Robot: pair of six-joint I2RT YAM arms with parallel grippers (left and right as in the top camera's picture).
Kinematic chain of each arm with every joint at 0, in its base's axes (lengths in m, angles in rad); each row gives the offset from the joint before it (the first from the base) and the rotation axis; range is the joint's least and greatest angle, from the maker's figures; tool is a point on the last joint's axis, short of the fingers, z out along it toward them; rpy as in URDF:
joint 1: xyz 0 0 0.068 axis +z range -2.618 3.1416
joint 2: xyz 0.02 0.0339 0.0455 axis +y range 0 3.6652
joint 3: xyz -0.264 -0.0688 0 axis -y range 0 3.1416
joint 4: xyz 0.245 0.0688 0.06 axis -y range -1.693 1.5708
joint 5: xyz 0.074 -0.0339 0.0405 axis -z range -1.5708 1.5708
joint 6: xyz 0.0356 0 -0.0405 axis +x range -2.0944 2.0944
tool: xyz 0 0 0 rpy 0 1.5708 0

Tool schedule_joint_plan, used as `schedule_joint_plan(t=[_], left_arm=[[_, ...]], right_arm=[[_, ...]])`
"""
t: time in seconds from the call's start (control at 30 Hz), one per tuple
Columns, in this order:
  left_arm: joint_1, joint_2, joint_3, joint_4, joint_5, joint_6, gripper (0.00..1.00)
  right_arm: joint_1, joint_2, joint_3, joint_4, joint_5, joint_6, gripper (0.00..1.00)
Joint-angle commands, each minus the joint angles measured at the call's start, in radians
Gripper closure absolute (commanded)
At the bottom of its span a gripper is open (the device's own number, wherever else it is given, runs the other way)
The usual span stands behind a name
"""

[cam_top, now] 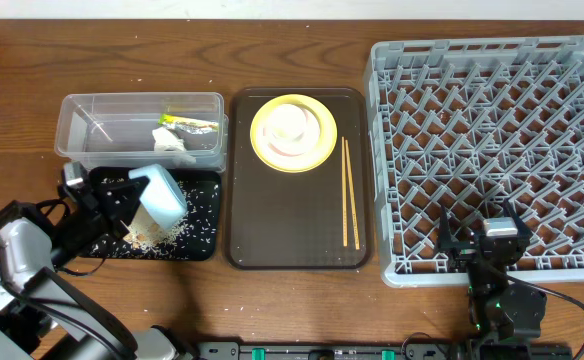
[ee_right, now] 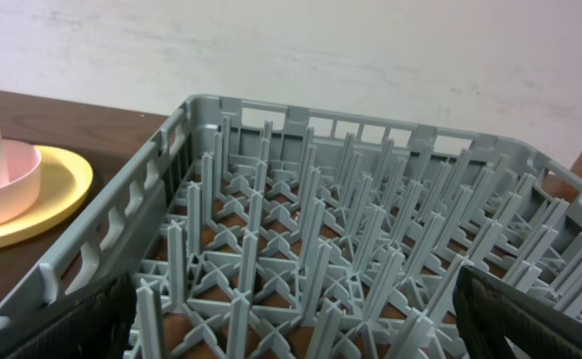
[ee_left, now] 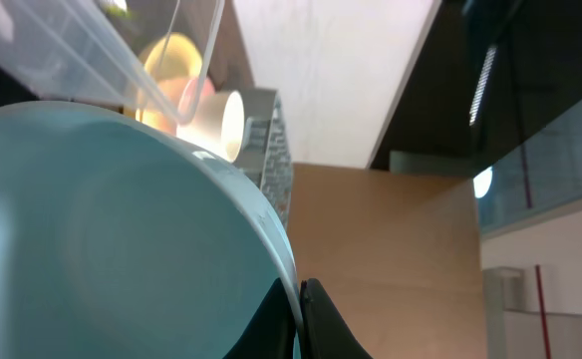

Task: Sort waste into correct bins and load items into the dishwasher rack
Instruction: 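Tilt the bowl with the left gripper to pour rice onto black tray, then carry the bowl back and set it on the brown tray, release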

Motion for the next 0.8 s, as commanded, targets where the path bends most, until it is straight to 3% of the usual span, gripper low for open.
schedule_joint_plan(t=[0.0,0.17,0.37,0.57,0.77], left_arm=[[-0.038,-0.068,0.001,-0.010,-0.055,0.027,0.94],[-0.127,-0.190,0.040,0.013,-0.158,-0.082,0.94],[-0.290,-0.354,0.062,0.172,-0.432,-0.375,0.94],[-0.573,-0.478,0.062,0.311,-0.749,-0.574,0.94],[-0.892,-0.466,0.062,0.370,-1.065,-0.662,0.94]], right_arm=[[-0.001,-0.005,-0.002,-0.004,-0.002,-0.003,0.01],[-0.001,-0.005,-0.002,-0.004,-0.002,-0.003,0.01],[-0.001,-0.005,-0.002,-0.004,-0.002,-0.003,0.01],[-0.001,-0.005,-0.002,-0.004,-0.002,-0.004,0.01],[-0.001,-0.005,-0.002,-0.004,-0.002,-0.003,0.01]])
